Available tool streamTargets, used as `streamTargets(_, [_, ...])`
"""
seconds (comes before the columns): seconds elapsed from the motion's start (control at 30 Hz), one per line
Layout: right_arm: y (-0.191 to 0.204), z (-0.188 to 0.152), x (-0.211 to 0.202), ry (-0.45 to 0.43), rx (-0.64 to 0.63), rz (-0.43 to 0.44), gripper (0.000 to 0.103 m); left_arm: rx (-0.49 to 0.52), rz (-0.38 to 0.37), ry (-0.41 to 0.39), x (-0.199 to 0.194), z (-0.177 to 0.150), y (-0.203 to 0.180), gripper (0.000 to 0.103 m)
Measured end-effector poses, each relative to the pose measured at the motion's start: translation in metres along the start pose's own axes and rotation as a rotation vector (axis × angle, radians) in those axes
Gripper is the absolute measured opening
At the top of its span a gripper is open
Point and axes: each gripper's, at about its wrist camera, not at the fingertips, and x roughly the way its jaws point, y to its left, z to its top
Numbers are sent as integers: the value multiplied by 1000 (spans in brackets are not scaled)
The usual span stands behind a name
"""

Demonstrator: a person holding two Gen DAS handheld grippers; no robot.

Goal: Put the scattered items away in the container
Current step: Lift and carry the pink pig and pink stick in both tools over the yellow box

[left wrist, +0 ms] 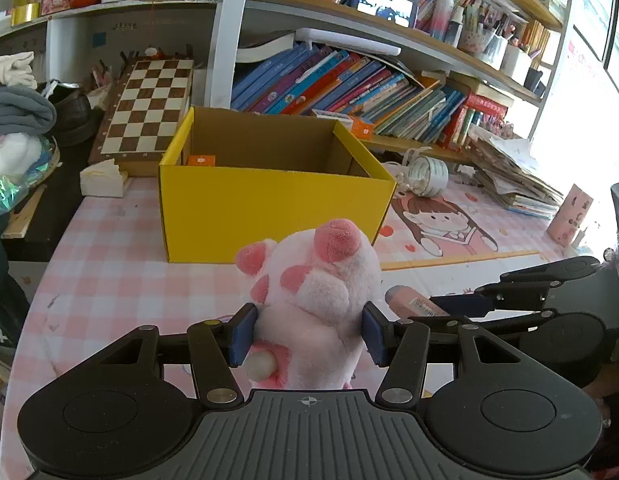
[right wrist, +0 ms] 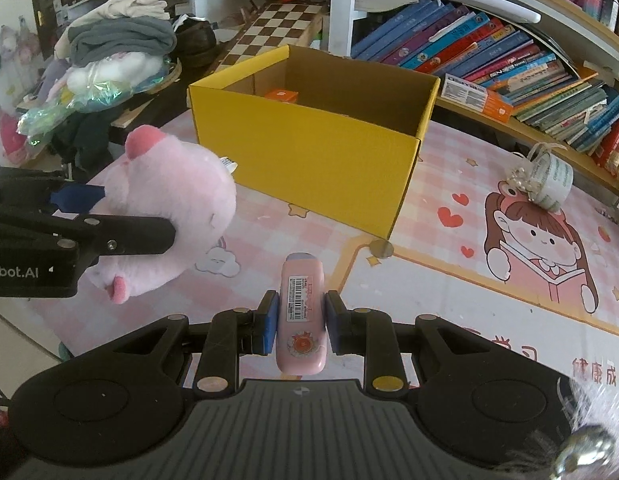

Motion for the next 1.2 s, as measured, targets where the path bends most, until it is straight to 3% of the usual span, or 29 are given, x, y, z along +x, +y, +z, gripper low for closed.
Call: streamTargets(1.2, [2, 27, -6, -67, 2, -10, 23, 16, -7, -86, -11, 16, 8, 54])
